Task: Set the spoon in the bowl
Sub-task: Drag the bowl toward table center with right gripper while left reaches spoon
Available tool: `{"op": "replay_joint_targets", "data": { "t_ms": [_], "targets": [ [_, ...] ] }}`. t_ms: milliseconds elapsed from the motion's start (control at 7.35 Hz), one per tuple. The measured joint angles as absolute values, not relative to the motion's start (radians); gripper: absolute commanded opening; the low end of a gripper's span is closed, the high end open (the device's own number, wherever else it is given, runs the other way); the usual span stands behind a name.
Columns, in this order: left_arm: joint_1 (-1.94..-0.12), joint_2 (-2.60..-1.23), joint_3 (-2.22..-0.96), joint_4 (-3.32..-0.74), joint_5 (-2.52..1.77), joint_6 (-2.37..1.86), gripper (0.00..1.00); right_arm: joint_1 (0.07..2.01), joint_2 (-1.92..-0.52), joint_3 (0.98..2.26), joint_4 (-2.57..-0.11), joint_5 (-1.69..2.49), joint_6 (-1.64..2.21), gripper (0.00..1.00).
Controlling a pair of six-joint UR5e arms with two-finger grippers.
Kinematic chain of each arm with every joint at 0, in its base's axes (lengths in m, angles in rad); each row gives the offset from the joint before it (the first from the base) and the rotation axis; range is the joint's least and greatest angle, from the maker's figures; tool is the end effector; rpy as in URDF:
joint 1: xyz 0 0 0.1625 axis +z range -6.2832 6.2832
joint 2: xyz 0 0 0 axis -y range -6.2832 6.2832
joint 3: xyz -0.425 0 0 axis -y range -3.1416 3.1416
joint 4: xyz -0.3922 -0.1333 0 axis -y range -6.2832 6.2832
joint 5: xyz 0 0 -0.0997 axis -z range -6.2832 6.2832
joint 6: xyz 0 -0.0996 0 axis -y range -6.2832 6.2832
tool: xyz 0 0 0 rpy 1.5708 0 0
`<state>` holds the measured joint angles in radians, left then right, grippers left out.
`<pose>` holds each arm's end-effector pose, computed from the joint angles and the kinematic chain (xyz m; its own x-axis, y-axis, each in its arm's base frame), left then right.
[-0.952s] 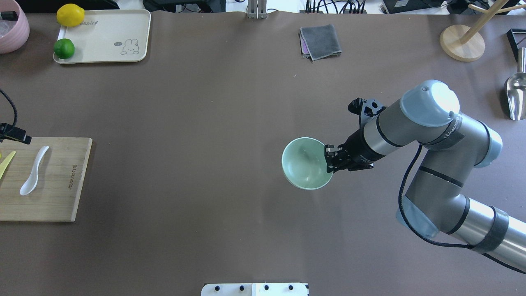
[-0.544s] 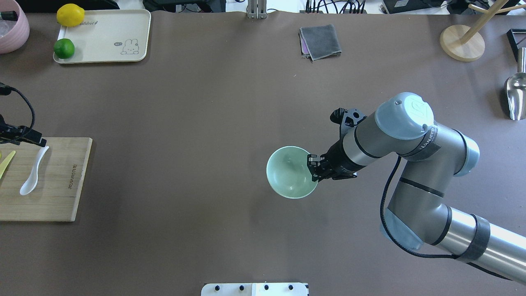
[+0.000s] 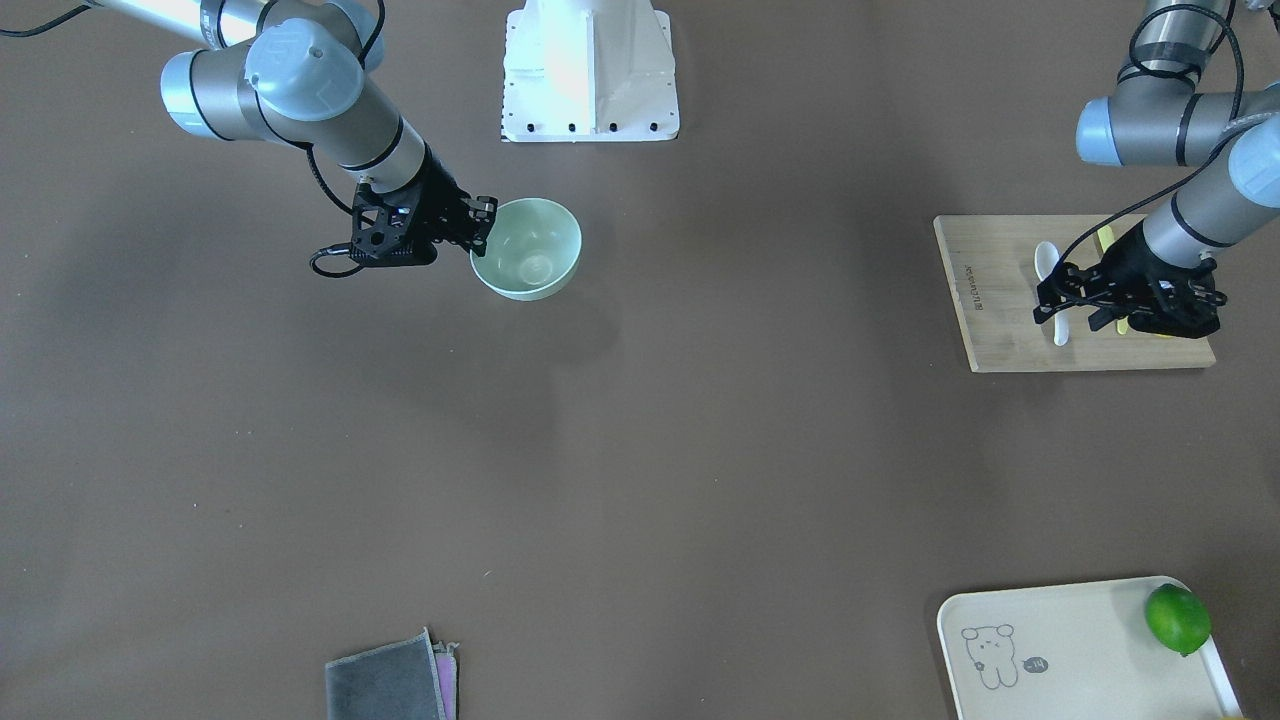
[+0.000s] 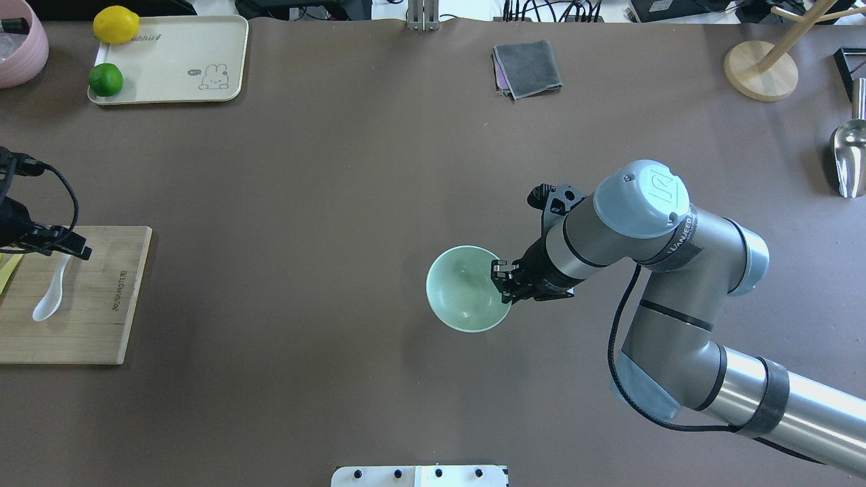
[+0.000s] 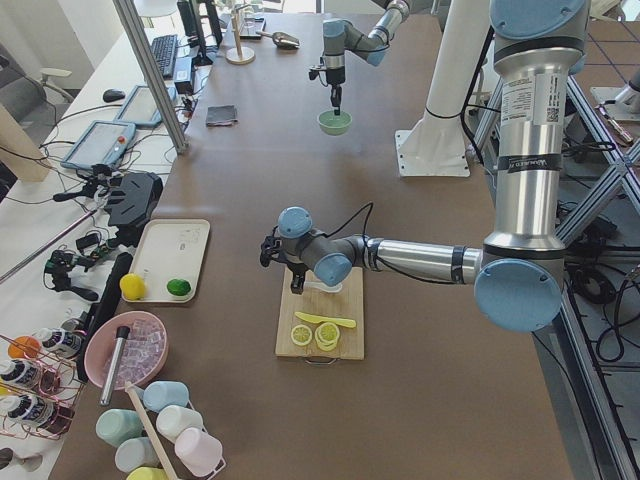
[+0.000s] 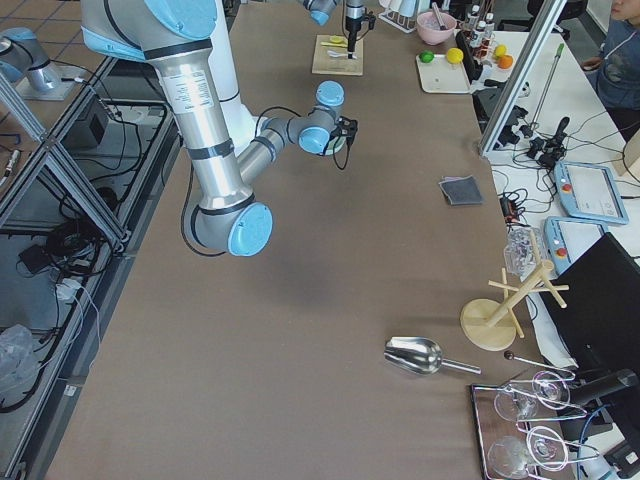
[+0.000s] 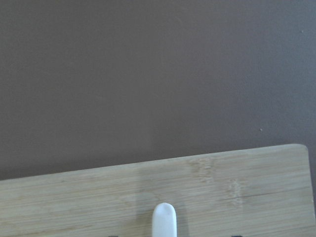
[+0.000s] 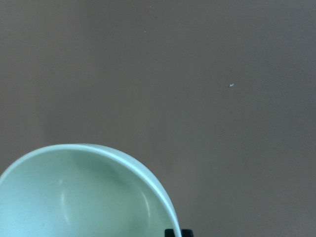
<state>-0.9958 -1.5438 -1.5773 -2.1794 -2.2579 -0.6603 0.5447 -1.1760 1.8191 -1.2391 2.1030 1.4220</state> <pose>0.2165 -0.4630 0.6041 0.6388 0.1371 -0.7571 -0.0768 0.9904 0.1145 -0.4740 -0.3839 0.2853 0.4877 0.1461 0.8607 -0.0152 0.9872 -0.1590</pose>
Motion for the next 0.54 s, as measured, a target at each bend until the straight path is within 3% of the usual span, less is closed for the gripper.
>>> {"op": "replay_joint_targets", "data": {
  "t_ms": [136, 272, 544],
  "targets": [
    [-0.992, -1.539, -1.577, -2.179, -2.257, -0.660, 0.36, 0.540, -1.173, 1.817, -1.239, 2.095, 1.422, 0.15],
    [-0.990, -1.535, -1.577, -2.178, -2.257, -0.660, 0.33, 0.536, -1.171, 1.817, -1.240, 2.087, 1.422, 0.99],
    [-0.989, -1.529, -1.576, -2.178, -2.256, -0.660, 0.00, 0.530, -1.170, 1.821, -1.241, 2.066, 1.423, 1.00]
  ]
}}
